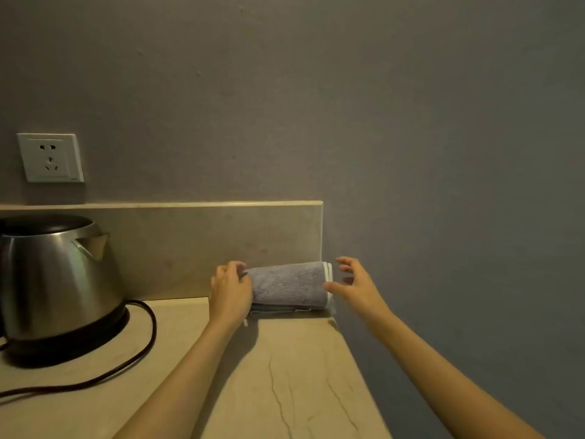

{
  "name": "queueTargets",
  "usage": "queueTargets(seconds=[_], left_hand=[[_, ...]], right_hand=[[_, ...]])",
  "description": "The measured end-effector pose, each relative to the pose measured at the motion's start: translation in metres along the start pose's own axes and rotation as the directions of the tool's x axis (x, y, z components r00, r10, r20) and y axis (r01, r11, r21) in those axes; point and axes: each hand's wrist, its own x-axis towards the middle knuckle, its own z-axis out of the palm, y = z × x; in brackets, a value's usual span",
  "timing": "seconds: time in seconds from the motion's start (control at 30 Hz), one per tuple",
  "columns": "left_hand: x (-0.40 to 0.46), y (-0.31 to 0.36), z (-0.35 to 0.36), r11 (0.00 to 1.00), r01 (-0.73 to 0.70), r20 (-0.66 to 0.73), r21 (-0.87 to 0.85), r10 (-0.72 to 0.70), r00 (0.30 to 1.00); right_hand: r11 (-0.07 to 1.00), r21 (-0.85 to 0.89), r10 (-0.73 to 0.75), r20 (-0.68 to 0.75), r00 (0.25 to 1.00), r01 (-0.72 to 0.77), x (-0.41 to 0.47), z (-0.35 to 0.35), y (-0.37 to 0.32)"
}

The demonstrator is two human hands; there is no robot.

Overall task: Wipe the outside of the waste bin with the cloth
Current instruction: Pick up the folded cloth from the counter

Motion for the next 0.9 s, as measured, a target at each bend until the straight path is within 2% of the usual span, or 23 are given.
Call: queueTargets(seconds=[0.13, 0.23, 0.33, 0.4, 0.53, 0.73, 0.9], left_hand=[[0.007, -0.013, -0.002, 0.939, 0.242, 0.15, -0.243, -0.21, 0.966], [0.012, -0.02, 0.0, 0.94, 0.238, 0.237, -0.246, -0.18, 0.955], [0.009, -0.022, 0.0, 0.938, 0.225, 0.313, -0.264, -0.138, 0.94], [0.006, -0.021, -0.001, 0.939, 0.208, 0.352, -0.273, -0.103, 0.93], [0.0, -0.018, -0.003, 0.933, 0.159, 0.396, -0.322, -0.02, 0.918], [-0.006, 0.003, -0.011, 0.908, 0.188, 0.427, -0.373, -0.012, 0.904], [-0.028, 0.038, -0.023, 0.839, 0.206, 0.524, -0.504, 0.108, 0.845]], right_hand=[[0.991, 0.018, 0.131, 0.074, 0.989, -0.133, 0.013, 0.007, 0.008], [0.959, 0.111, 0.249, 0.119, 0.961, -0.262, 0.027, 0.009, 0.017], [0.925, 0.223, 0.268, 0.192, 0.944, -0.308, 0.031, 0.014, 0.022], [0.916, 0.261, 0.255, 0.211, 0.944, -0.306, 0.03, 0.018, 0.024], [0.929, 0.277, 0.211, 0.152, 0.966, -0.246, 0.021, 0.013, 0.02], [0.956, 0.257, 0.111, 0.133, 0.985, -0.142, -0.018, -0.004, 0.003], [0.882, 0.461, 0.057, 0.089, 0.994, -0.092, -0.06, -0.041, -0.01]])
